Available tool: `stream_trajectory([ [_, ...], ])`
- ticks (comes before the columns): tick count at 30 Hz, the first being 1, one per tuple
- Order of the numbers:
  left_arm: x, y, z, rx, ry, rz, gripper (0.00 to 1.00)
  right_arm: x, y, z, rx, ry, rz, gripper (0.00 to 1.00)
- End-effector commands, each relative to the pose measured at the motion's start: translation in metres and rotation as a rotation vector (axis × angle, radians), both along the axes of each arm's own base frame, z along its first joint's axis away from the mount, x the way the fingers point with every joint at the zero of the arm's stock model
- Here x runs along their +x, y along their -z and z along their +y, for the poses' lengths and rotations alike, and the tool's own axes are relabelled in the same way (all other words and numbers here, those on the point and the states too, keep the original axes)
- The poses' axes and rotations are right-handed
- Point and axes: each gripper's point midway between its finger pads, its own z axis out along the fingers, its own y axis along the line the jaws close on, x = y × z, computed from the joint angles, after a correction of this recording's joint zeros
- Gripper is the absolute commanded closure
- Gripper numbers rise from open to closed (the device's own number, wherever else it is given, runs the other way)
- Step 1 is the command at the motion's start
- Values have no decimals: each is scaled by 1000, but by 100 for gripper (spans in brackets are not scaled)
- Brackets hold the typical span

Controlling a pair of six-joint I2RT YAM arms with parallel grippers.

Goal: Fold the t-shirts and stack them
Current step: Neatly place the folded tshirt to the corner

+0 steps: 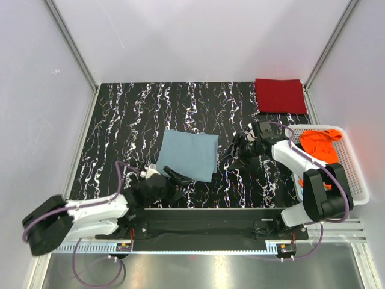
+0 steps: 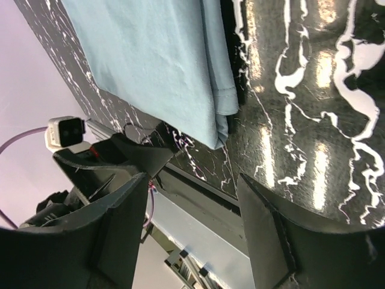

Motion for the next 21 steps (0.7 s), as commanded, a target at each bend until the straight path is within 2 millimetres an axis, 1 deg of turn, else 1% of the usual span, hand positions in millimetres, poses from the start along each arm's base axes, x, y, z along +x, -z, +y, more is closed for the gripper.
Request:
stream_trajectory([
  [1, 37, -28, -19, -127, -234, -10, 16, 3, -15, -9, -19, -11, -61, 32],
  [2, 34, -19, -29, -105, -230, 13, 18, 4, -17, -10, -20, -11, -69, 32],
  [3, 37, -17, -31, -113, -261, 24, 18, 5, -19, -11, -25, -12, -71, 32],
  [4, 38, -15, -36, -112, -265, 31, 19, 6, -18, -13, -32, -13, -77, 31],
  [5, 41, -11, -45, -105, -265, 34, 20, 6, -19, -13, -33, -14, -80, 31],
  [7, 46, -7, -52, -94, -275, 46, 22, 7, -17, -16, -42, -15, -78, 31],
  [8, 48, -10, -57, -101, -279, 43, 23, 8, -17, -17, -45, -17, -77, 31],
  [9, 51, -5, -56, -87, -297, 42, 25, 8, -15, -18, -49, -17, -72, 31],
  [11, 52, -6, -58, -71, -312, 41, 27, 9, -15, -20, -52, -15, -73, 31],
  [12, 56, -6, -57, -64, -335, 29, 28, 9, -14, -21, -53, -14, -72, 31],
  [15, 60, -5, -59, -26, -350, 28, 29, 11, -15, -23, -54, -16, -75, 31],
  [16, 60, 1, -61, -15, -354, 40, 30, 12, -15, -23, -54, -19, -77, 31],
  [17, 58, 0, -67, -31, -347, 45, 31, 12, -14, -23, -53, -20, -70, 31],
  [21, 49, 10, -72, -26, -364, 79, 33, 16, -16, -22, -49, -32, -70, 31],
])
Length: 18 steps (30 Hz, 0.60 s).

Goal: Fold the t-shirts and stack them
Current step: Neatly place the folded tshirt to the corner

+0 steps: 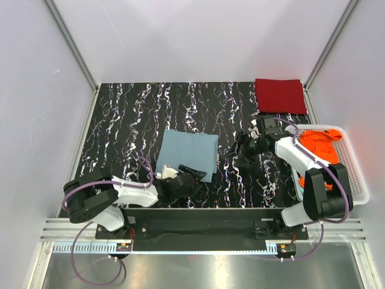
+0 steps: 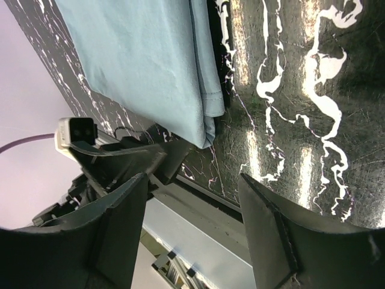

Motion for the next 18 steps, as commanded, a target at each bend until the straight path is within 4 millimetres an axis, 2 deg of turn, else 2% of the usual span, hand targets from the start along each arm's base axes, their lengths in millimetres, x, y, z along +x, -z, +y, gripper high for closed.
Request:
stream_trajectory([
  [1, 5, -2, -3, -32, -88, 5, 34, 10, -11, -1, -4, -18, -38, 31],
  [4, -5, 7, -3, -45, -121, 33, 34, 11, -11, -2, -10, -27, -38, 31],
  [9, 2, 24, -2, -51, -171, 36, 37, 9, -8, -6, -20, -33, -27, 31],
  [13, 6, 24, -6, -59, -187, 30, 40, 10, -8, -7, -20, -34, -20, 31],
  [18, 11, 27, 5, -32, -235, 24, 43, 15, -15, -6, -20, -40, -32, 30],
])
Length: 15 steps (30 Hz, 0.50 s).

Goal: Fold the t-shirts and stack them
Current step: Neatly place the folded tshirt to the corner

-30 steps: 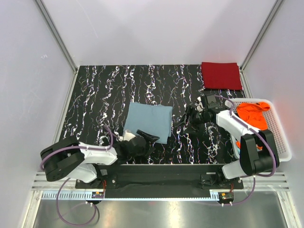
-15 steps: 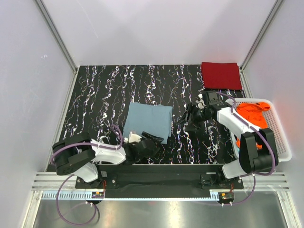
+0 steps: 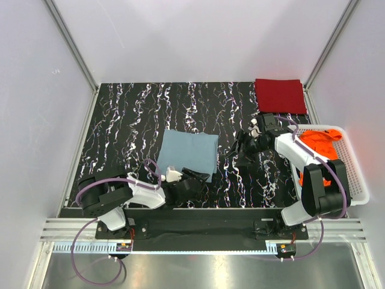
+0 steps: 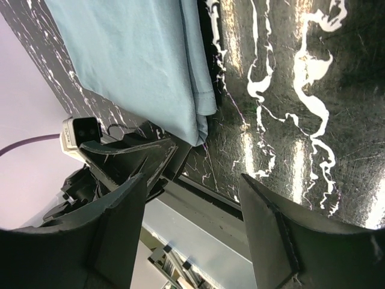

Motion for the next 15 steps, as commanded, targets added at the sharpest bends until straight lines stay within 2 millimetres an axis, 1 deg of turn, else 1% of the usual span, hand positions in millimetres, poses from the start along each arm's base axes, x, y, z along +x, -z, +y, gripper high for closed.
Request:
stream_trajectory([
  [1, 12, 14, 23, -47, -216, 75, 45, 13, -17, 0, 7, -17, -57, 30],
  [4, 14, 18, 25, -61, -238, 84, 50, 15, -18, 0, 4, -28, -57, 30],
  [7, 17, 19, 22, -67, -239, 79, 54, 12, -11, 0, 2, -41, -34, 30],
  [10, 19, 18, 20, -73, -237, 73, 60, 10, -5, 2, 11, -55, -10, 29],
  [11, 20, 16, 18, -84, -235, 68, 70, 10, -4, 2, 17, -62, -10, 26],
  [12, 20, 14, 17, -89, -228, 67, 72, 11, -4, 3, 20, -78, -19, 18],
  [13, 19, 14, 17, -89, -224, 66, 73, 11, -3, 3, 19, -90, -23, 15],
  [14, 19, 11, 16, -96, -217, 63, 74, 13, 1, 4, 20, -103, -18, 13],
  [15, 18, 8, 15, -97, -202, 62, 76, 17, 1, 4, 18, -116, -33, 11],
])
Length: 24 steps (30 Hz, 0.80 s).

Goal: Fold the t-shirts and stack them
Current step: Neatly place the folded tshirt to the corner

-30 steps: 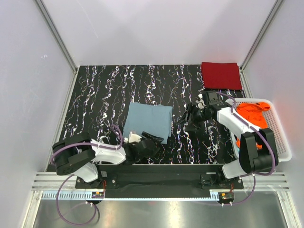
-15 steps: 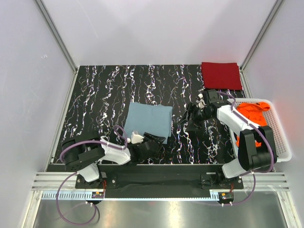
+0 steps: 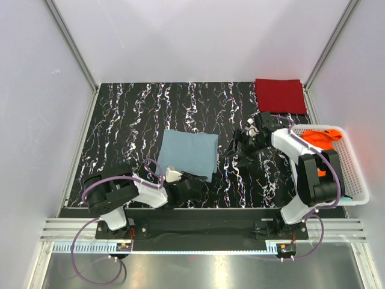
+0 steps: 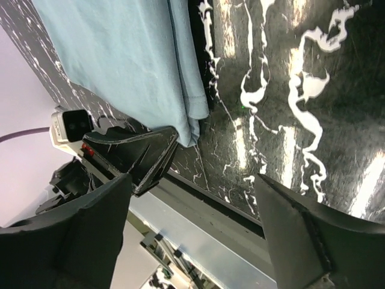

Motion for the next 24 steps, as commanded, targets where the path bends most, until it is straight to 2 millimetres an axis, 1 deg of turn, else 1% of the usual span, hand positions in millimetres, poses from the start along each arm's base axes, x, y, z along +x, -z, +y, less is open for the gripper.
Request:
stream_trajectory([
  [1, 9, -5, 10, -134, -158, 69, 77, 14, -7, 3, 30, -59, -52, 9],
  [2, 8, -7, 9, -141, -149, 68, 78, 17, -3, 5, 36, -64, -42, 9],
  [3, 6, -9, 8, -146, -138, 71, 81, 20, -5, 9, 59, -72, -46, 9],
  [6, 6, -20, 7, -175, -125, 59, 84, 28, -4, 16, 108, -75, -42, 9],
  [7, 8, -27, 6, -189, -123, 50, 85, 29, -3, 17, 114, -75, -39, 9],
  [8, 8, -30, 5, -192, -115, 46, 91, 32, -1, 20, 132, -79, -43, 9],
  [10, 8, -36, 3, -210, -103, 47, 95, 35, 1, 23, 151, -80, -44, 9],
  [11, 8, -39, 2, -215, -96, 45, 96, 38, 6, 25, 160, -82, -38, 9],
  [12, 8, -41, 1, -220, -92, 47, 96, 38, 6, 27, 178, -90, -35, 9],
  [13, 9, -43, 1, -226, -90, 46, 96, 39, 12, 28, 185, -89, -15, 10],
  [17, 10, -51, -2, -243, -69, 43, 97, 44, 17, 39, 244, -90, 6, 9],
  [20, 10, -53, 0, -247, -59, 44, 97, 42, 24, 46, 249, -101, 29, 9],
  [24, 12, -64, 1, -266, -52, 35, 97, 42, 30, 52, 253, -98, 44, 9],
])
